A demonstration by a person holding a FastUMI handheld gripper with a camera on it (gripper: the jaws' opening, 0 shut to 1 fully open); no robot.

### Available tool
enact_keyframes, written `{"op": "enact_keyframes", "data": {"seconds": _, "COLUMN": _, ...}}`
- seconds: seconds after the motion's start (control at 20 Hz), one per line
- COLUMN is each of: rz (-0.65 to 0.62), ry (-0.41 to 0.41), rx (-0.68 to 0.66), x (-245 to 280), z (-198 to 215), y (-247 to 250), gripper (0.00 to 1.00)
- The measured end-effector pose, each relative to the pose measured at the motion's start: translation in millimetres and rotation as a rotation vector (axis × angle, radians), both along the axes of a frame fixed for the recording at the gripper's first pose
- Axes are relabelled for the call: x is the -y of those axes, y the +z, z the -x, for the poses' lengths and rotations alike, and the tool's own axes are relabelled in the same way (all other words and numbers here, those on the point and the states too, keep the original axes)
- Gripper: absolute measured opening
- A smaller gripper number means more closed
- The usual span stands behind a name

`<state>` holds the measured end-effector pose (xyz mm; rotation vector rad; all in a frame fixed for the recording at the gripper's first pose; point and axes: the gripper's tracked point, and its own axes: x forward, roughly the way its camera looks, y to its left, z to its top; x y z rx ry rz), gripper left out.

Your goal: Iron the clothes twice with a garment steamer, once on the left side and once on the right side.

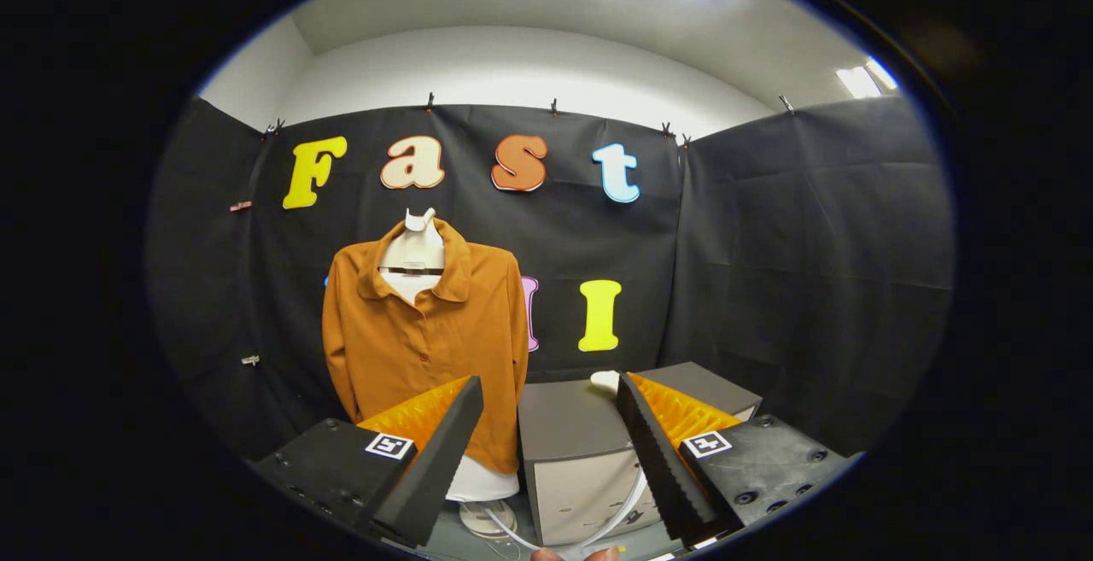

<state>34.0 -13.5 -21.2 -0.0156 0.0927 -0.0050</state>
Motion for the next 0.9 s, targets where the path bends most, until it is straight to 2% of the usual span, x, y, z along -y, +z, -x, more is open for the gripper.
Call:
{"op": "enact_keyframes", "data": {"seconds": 0.3, "rz": -0.01, "ry": 0.003, "rx": -0.124, "x": 39.6, "z": -69.3, "y": -32.4, "gripper": 0.99}}
{"op": "enact_keyframes", "data": {"seconds": 0.5, "rz": -0.022, "ry": 0.035, "rx": -0.25, "x": 69.1, "z": -122.3, "y": -67.7, "gripper": 0.99}}
{"op": "enact_keyframes", "data": {"seconds": 0.9, "rz": -0.066, "ry": 0.051, "rx": -0.543, "x": 142.5, "z": -225.4, "y": -179.7, "gripper": 0.99}}
